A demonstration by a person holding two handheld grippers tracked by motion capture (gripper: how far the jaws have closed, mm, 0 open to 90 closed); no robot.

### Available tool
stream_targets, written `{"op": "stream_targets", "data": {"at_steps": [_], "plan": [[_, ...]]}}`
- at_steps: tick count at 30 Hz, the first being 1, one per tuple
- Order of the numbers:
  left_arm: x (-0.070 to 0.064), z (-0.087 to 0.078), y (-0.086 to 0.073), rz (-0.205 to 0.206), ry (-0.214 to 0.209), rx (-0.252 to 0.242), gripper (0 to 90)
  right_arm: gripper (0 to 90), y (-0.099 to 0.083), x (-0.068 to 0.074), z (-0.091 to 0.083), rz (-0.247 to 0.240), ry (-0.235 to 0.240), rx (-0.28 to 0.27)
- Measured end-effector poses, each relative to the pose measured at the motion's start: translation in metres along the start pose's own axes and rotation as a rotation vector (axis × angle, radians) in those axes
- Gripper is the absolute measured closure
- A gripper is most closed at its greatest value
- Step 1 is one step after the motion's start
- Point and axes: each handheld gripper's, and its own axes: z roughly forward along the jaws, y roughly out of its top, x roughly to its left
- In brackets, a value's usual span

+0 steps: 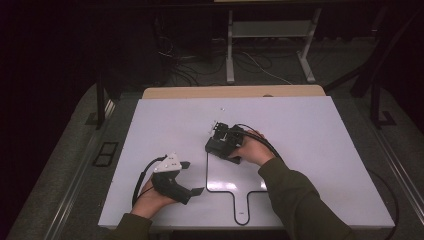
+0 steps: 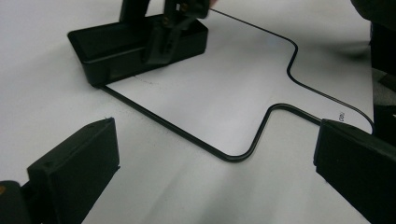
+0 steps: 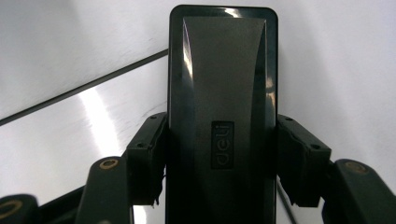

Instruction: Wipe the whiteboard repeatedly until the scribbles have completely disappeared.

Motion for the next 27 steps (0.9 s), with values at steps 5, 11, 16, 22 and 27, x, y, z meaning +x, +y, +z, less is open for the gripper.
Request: {"op": "stream_targets", "data": {"at_steps": [5, 11, 16, 22, 27], "plan": [[0.000, 0.000, 0.000, -0.001, 0.000, -0.003, 0.0, 39.1, 0.002, 0.004, 0.000, -0.005, -0.011, 0.012], [0.000, 0.001, 0.000, 0.004, 0.000, 0.002, 0.0, 39.0, 0.000, 0.023, -0.002, -0.050, 0.001, 0.017], [-0.001, 0.001, 0.000, 0.001, -0.002, 0.002, 0.0, 39.0, 0.002, 0.013, 0.001, -0.007, 0.005, -0.005], [0.000, 0.001, 0.000, 0.001, -0.003, 0.003, 0.0, 39.0, 0.008, 0.002, 0.003, 0.025, -0.005, -0.001], [0.000, 0.001, 0.000, 0.002, -0.003, 0.004, 0.0, 39.0, 0.005, 0.018, 0.001, 0.007, 0.029, 0.010]]}}
